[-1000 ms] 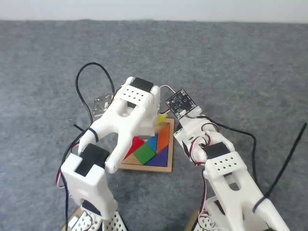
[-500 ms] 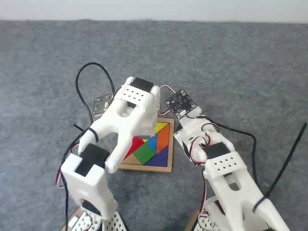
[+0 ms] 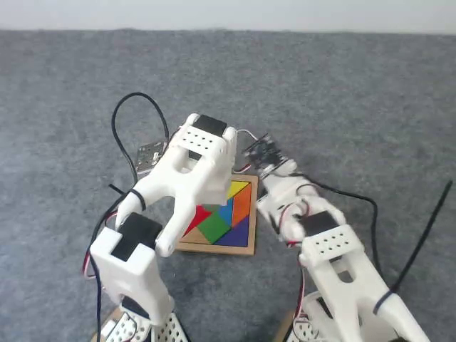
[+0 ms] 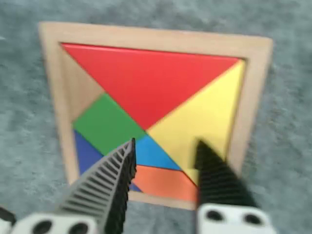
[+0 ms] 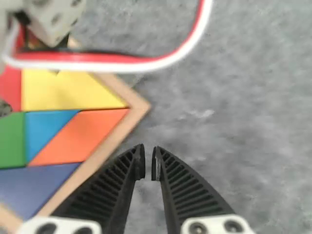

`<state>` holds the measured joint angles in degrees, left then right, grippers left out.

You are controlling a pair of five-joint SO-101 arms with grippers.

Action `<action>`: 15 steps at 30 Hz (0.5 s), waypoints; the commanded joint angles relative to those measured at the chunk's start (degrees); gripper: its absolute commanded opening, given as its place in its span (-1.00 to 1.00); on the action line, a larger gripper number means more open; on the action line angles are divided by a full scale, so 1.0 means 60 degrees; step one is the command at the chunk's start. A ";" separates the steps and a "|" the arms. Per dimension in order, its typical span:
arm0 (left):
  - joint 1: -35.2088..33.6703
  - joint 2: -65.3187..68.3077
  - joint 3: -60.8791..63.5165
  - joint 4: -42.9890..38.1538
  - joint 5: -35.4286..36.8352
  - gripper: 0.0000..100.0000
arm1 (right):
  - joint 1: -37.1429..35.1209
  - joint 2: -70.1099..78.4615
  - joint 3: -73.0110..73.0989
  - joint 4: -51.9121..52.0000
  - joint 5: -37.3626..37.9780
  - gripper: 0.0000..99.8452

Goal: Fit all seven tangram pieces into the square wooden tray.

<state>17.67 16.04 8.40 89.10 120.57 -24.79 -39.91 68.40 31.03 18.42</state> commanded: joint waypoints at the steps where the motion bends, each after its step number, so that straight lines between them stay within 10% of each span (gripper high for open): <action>1: -0.0015 -0.0073 -0.0242 0.0484 -0.0147 -0.92 | -0.0242 -0.0110 -0.0352 0.0198 0.0044 -0.91; 10: -0.0015 -0.0132 -0.0271 0.0484 -0.0147 -0.90 | -0.0139 -0.0125 -0.0381 0.0198 0.0044 -0.91; 15: 0.0015 -0.0176 -0.0784 0.0542 -0.0278 -0.30 | 0.0374 -0.0623 -0.0542 0.0447 0.0029 -0.95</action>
<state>17.67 16.04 8.04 91.12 120.57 -25.23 -40.00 68.31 32.44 18.42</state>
